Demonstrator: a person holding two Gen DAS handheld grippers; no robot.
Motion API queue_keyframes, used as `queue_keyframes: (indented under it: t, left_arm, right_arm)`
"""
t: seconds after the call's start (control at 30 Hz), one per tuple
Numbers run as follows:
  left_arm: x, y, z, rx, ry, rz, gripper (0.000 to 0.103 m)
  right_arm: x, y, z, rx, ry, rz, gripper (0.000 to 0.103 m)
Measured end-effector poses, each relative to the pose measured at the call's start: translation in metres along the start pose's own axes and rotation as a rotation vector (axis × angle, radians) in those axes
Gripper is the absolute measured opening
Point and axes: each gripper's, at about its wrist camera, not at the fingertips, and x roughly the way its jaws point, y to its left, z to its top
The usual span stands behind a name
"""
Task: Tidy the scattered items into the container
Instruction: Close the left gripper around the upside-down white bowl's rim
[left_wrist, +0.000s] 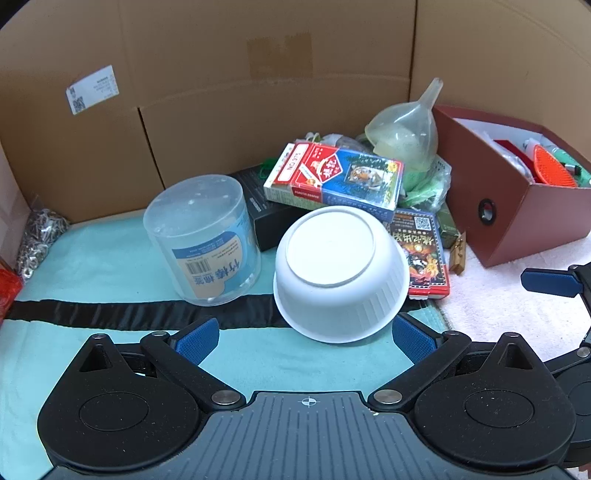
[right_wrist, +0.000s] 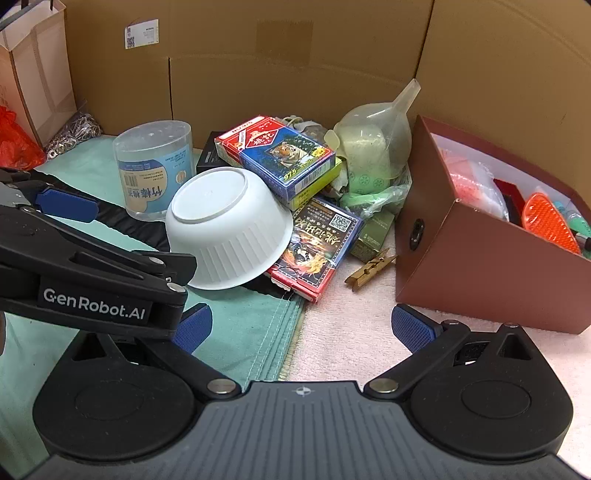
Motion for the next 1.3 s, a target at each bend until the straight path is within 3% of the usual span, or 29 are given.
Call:
queue_keyframes:
  t: [0.37,0.63,0.9,1.07,1.3]
  left_arm:
    - [0.016,0.007,0.002,-0.018,0.02,-0.008,0.103]
    - [0.031,0.022,0.01,-0.041,0.025,-0.094,0.098]
    - [0.037,0.025,0.023,-0.023,-0.015,-0.243,0.096]
    - [0.053,0.023,0.03,-0.029,0.02,-0.249,0.098]
    - [0.069,0.023,0.036,-0.01,0.049,-0.286,0.096]
  right_arm:
    - [0.013,0.0,0.003,-0.001,0.005,0.049,0.103]
    - [0.022,0.009,0.011,-0.096,-0.072,0.132,0.103]
    - [0.039,0.02,0.023,-0.199,-0.124,0.197,0.098]
    - [0.05,0.016,0.028,-0.195,-0.107,0.25,0.089]
    - [0.051,0.022,0.025,-0.261,-0.148,0.241,0.091]
